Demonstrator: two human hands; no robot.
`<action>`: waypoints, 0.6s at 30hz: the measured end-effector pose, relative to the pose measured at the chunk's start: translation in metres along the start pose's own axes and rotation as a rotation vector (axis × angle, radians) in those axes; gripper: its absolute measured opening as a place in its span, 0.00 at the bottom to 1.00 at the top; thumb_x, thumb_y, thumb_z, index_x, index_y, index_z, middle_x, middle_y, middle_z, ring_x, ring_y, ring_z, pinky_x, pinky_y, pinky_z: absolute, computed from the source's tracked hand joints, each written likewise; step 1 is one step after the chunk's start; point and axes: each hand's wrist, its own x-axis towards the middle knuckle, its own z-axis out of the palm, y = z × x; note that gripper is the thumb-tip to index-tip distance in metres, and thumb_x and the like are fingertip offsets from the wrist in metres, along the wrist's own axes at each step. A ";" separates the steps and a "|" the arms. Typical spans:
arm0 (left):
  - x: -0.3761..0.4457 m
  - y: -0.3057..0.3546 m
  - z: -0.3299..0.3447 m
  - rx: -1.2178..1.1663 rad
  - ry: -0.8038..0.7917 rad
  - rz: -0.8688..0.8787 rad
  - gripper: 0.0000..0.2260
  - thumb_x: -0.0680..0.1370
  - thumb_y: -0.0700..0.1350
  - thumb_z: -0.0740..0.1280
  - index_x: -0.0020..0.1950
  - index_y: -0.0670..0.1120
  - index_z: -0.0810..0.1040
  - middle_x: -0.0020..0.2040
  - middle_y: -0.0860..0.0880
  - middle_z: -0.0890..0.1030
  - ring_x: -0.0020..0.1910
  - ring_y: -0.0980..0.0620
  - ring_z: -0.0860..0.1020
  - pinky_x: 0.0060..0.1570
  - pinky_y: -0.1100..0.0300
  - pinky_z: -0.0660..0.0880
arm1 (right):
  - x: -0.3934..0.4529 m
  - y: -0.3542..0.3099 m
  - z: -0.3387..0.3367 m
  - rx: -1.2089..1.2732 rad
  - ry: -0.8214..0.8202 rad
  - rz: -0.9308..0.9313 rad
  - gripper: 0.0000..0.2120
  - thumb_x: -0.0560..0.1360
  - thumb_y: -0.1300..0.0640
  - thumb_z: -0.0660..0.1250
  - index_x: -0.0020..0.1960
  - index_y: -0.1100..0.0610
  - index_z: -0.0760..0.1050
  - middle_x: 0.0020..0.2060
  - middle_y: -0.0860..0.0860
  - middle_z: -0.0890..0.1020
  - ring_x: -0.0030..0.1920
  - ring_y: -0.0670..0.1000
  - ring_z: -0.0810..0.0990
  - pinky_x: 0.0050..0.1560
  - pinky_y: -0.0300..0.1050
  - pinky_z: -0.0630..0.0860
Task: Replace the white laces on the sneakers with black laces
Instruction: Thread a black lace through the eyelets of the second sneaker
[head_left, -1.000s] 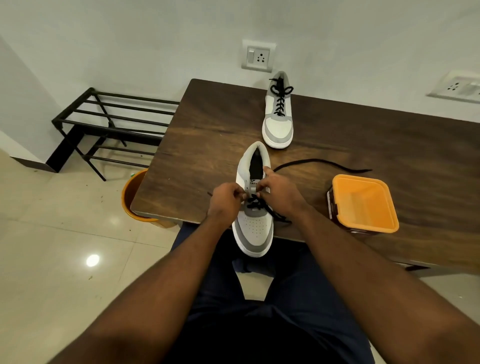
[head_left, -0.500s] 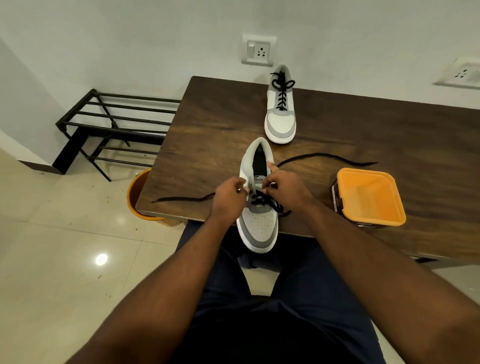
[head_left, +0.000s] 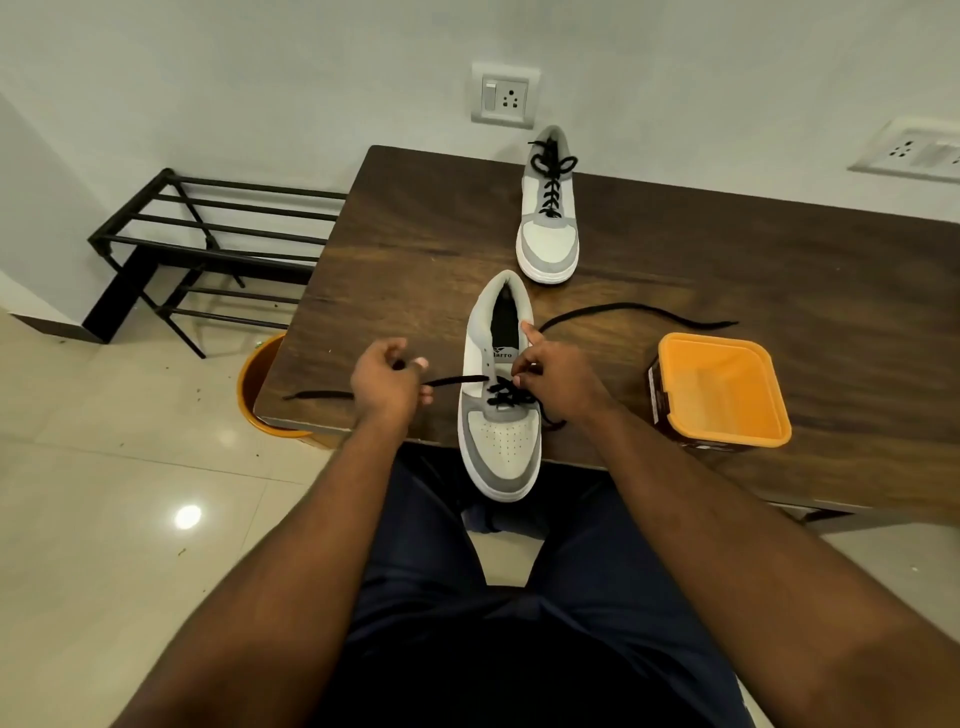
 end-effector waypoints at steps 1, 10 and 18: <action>-0.006 0.006 0.008 0.007 -0.103 0.024 0.09 0.78 0.35 0.68 0.55 0.46 0.75 0.50 0.50 0.78 0.27 0.49 0.78 0.27 0.58 0.79 | 0.000 0.000 0.001 0.006 0.003 0.000 0.04 0.73 0.64 0.72 0.46 0.59 0.82 0.76 0.49 0.62 0.66 0.49 0.75 0.54 0.27 0.66; -0.028 0.013 0.037 0.245 -0.320 0.073 0.06 0.75 0.41 0.74 0.40 0.39 0.82 0.39 0.40 0.84 0.33 0.46 0.82 0.36 0.54 0.82 | 0.003 -0.004 -0.002 -0.120 -0.032 -0.021 0.08 0.74 0.61 0.71 0.53 0.56 0.83 0.76 0.49 0.60 0.61 0.51 0.78 0.55 0.33 0.69; 0.006 0.011 -0.007 0.456 -0.178 0.062 0.11 0.76 0.39 0.70 0.34 0.46 0.79 0.38 0.49 0.82 0.43 0.50 0.81 0.43 0.61 0.74 | 0.001 0.003 -0.001 -0.073 -0.028 0.014 0.08 0.75 0.61 0.70 0.53 0.56 0.84 0.76 0.45 0.60 0.60 0.48 0.78 0.53 0.29 0.66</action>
